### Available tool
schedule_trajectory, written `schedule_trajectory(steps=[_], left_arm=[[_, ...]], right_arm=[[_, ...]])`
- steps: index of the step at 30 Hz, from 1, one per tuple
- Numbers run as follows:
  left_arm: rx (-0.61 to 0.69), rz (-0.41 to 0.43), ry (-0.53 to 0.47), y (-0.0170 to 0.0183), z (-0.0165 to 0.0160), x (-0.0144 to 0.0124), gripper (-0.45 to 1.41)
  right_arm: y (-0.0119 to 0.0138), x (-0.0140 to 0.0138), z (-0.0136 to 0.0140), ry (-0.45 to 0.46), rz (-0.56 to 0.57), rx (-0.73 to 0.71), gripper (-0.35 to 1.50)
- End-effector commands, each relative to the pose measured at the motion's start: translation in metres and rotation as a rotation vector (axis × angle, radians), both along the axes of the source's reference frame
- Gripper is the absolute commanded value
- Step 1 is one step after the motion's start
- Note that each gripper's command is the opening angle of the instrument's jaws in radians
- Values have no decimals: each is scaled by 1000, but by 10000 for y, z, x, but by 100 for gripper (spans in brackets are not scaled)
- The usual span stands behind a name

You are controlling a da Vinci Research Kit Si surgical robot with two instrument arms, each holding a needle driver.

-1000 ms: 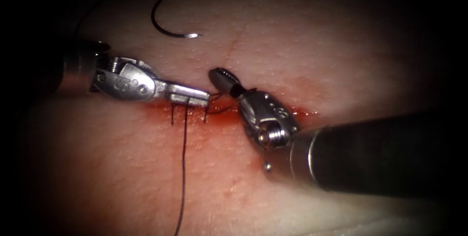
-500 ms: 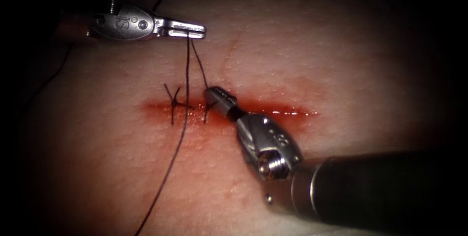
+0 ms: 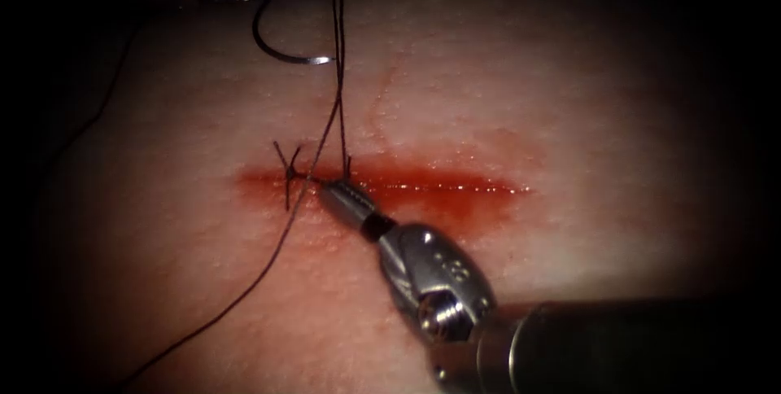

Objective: Wound Closure
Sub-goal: Pull the right gripper down and the left gripper up to secure the suture.

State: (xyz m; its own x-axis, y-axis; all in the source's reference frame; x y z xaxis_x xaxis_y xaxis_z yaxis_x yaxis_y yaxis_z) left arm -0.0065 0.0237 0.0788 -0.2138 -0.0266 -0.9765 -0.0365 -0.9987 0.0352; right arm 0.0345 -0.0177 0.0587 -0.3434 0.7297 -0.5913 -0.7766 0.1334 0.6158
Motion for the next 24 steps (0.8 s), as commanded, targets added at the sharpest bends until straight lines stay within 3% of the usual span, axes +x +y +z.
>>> schedule_trajectory(steps=[1, 7, 16, 24], left_arm=[[-8, -4, 2, 8, 7, -6, -45], [-67, -28, -4, 19, 16, -18, -45], [-135, -92, 13, 46, 37, -21, -45], [-135, -107, 25, 44, 38, -13, -45]], right_arm=[[-4, 6, 5, -8, -7, -6, -35], [-8, 6, 6, -55, -51, -52, -35], [-23, 18, 9, -207, -179, -168, -35], [-36, 33, 6, -224, -240, -173, -35]])
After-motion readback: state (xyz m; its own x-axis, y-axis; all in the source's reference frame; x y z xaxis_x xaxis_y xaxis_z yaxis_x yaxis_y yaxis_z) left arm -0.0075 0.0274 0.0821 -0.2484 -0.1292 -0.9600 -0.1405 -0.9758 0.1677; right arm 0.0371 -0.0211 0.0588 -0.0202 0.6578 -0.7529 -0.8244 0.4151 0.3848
